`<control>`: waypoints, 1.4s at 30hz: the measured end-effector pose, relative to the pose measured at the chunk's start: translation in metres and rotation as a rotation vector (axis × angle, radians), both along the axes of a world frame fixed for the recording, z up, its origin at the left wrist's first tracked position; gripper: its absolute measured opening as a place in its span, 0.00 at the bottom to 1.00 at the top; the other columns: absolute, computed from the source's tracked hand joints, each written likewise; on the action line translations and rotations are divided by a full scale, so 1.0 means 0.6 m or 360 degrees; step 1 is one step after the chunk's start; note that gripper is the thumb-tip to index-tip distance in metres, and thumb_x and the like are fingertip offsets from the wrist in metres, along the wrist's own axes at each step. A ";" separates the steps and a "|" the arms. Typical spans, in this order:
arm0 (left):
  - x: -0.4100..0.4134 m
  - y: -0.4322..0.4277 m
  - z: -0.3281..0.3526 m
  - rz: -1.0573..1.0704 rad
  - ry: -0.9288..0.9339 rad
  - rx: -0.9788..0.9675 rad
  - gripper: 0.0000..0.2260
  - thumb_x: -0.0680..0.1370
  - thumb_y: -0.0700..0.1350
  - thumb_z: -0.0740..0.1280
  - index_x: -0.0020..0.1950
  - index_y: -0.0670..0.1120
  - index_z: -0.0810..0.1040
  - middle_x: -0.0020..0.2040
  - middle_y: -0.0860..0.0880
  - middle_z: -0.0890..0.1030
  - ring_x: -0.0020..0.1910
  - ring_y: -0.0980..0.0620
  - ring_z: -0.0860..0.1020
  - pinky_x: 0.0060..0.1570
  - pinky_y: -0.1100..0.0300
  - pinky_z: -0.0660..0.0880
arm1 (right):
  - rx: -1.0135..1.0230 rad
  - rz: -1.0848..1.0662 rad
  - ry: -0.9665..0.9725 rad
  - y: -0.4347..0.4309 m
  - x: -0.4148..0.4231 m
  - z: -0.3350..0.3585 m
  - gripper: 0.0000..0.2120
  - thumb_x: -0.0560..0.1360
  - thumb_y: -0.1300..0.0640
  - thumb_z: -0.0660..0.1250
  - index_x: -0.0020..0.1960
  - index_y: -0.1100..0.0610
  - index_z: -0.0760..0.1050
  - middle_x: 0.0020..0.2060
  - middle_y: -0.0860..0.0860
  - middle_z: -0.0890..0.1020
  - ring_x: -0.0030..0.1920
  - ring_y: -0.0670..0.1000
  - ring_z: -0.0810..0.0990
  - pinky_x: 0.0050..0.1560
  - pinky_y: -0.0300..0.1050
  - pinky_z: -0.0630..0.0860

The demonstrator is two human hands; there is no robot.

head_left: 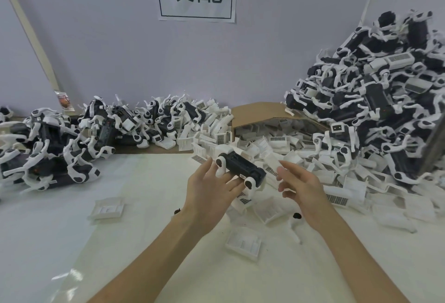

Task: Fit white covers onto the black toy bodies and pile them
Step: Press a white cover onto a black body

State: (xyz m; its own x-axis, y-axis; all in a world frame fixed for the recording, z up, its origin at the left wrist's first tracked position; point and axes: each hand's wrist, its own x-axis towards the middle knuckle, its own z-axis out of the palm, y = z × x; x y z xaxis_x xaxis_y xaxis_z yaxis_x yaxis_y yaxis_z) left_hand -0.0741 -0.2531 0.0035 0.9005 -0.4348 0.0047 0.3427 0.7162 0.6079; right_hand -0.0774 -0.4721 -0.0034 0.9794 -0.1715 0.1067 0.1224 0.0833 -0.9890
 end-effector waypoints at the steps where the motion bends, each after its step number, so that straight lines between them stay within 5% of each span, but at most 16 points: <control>1: -0.002 -0.002 0.000 -0.0003 -0.0015 0.0015 0.18 0.83 0.53 0.57 0.70 0.46 0.67 0.72 0.34 0.72 0.71 0.33 0.72 0.76 0.41 0.61 | -0.0037 -0.0028 -0.0009 0.001 0.000 -0.002 0.19 0.67 0.47 0.75 0.57 0.50 0.82 0.40 0.45 0.84 0.38 0.47 0.79 0.41 0.43 0.76; 5: -0.012 -0.014 -0.001 -0.0032 -0.0076 0.0062 0.13 0.84 0.53 0.55 0.65 0.48 0.63 0.75 0.34 0.68 0.75 0.32 0.66 0.77 0.40 0.58 | -0.0145 0.0014 -0.0080 0.007 -0.002 -0.004 0.11 0.68 0.46 0.74 0.50 0.47 0.84 0.43 0.43 0.85 0.42 0.45 0.80 0.44 0.45 0.76; 12: -0.023 -0.023 0.004 -0.0026 -0.0165 0.0137 0.21 0.80 0.53 0.61 0.69 0.44 0.68 0.77 0.32 0.62 0.76 0.31 0.60 0.78 0.39 0.54 | -0.0319 0.0056 -0.0229 0.009 0.001 -0.008 0.09 0.73 0.54 0.74 0.52 0.44 0.82 0.46 0.52 0.83 0.35 0.46 0.78 0.37 0.42 0.73; 18: -0.032 -0.029 0.003 -0.0071 -0.0247 0.0172 0.23 0.80 0.52 0.61 0.71 0.39 0.73 0.74 0.34 0.69 0.75 0.34 0.67 0.78 0.41 0.58 | -0.0467 -0.0003 -0.0343 0.011 0.003 -0.015 0.13 0.72 0.55 0.77 0.53 0.43 0.81 0.48 0.46 0.84 0.43 0.45 0.80 0.44 0.37 0.76; 22: -0.038 -0.036 0.001 -0.0110 -0.0239 0.0160 0.24 0.78 0.51 0.65 0.70 0.40 0.75 0.72 0.35 0.72 0.73 0.36 0.70 0.78 0.42 0.59 | -0.0597 -0.0154 -0.0592 0.016 -0.002 -0.015 0.19 0.69 0.58 0.80 0.50 0.39 0.79 0.43 0.39 0.82 0.37 0.42 0.78 0.39 0.35 0.76; 27: -0.036 -0.031 0.000 -0.0077 -0.0225 0.0169 0.26 0.78 0.50 0.65 0.73 0.39 0.72 0.74 0.34 0.69 0.73 0.36 0.70 0.78 0.41 0.58 | -0.0679 -0.0288 -0.0719 0.026 -0.009 -0.017 0.18 0.63 0.45 0.79 0.50 0.37 0.79 0.43 0.41 0.82 0.37 0.44 0.77 0.38 0.35 0.74; 31: -0.034 -0.028 -0.001 -0.0055 -0.0241 0.0177 0.25 0.79 0.50 0.64 0.73 0.40 0.73 0.74 0.34 0.69 0.75 0.34 0.65 0.78 0.41 0.57 | -0.0879 -0.0282 -0.0737 0.034 -0.012 -0.023 0.19 0.64 0.49 0.81 0.53 0.44 0.79 0.44 0.38 0.81 0.40 0.43 0.77 0.39 0.32 0.71; 37: -0.026 -0.025 -0.008 -0.0062 -0.0377 0.0237 0.26 0.79 0.49 0.64 0.76 0.41 0.69 0.74 0.36 0.71 0.75 0.34 0.66 0.78 0.42 0.58 | -0.0782 -0.0206 -0.0796 0.038 -0.017 -0.018 0.10 0.72 0.43 0.70 0.53 0.41 0.80 0.45 0.39 0.82 0.44 0.45 0.79 0.41 0.33 0.71; 42: -0.022 -0.022 -0.016 0.0107 -0.0638 0.0647 0.25 0.74 0.47 0.72 0.72 0.51 0.73 0.67 0.44 0.80 0.68 0.42 0.77 0.72 0.43 0.69 | -0.0815 -0.0194 -0.0850 0.045 -0.016 -0.020 0.09 0.76 0.47 0.71 0.55 0.45 0.82 0.47 0.41 0.82 0.46 0.48 0.79 0.44 0.39 0.73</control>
State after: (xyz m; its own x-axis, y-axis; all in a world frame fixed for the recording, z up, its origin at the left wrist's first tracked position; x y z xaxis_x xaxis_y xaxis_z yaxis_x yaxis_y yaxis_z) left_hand -0.0874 -0.2662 -0.0061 0.8886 -0.4148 0.1957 -0.0094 0.4101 0.9120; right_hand -0.0870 -0.4448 -0.0152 0.7493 -0.0764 0.6579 0.5756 -0.4161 -0.7039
